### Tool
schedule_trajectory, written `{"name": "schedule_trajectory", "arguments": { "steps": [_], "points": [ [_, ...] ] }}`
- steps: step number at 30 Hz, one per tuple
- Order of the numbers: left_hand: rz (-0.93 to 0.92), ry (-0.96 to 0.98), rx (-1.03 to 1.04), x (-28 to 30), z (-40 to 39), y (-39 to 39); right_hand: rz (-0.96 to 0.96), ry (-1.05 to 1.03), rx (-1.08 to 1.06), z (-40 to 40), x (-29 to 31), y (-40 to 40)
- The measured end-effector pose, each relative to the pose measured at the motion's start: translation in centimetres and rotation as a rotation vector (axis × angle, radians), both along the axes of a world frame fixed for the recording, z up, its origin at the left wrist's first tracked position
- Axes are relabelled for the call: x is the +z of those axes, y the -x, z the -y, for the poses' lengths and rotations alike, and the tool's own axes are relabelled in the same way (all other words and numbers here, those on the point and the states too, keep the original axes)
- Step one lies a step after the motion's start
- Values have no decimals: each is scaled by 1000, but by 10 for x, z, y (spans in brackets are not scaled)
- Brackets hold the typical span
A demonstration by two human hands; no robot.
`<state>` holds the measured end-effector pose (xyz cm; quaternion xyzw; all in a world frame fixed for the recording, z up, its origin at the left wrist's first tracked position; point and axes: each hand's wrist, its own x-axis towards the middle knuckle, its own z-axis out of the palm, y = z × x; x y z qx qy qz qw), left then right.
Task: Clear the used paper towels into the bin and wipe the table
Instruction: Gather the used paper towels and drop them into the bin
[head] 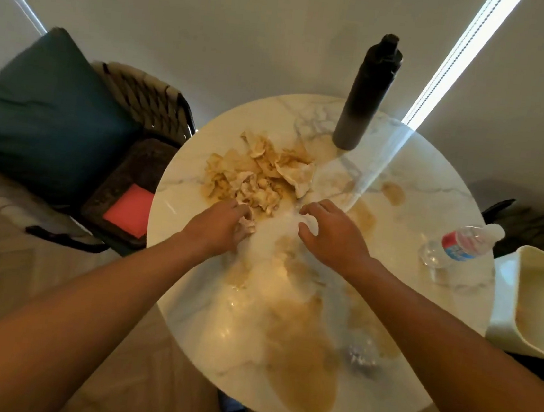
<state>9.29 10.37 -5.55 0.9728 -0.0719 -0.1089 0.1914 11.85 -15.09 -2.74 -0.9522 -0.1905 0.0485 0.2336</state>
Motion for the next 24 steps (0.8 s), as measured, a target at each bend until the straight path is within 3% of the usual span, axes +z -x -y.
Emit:
{"name": "schedule_trajectory", "arguments": {
  "steps": [8, 17, 24],
  "points": [
    [19, 19, 40, -22, -25, -16, -46, 7, 56, -49, -28, -35],
    [11, -143, -63, -39, -30, -37, -98, -52, 45, -84, -58, -55],
    [20, -96, -93, -45, -33, -45, -86, -42, 40, -97, -69, -65]
  ]
}}
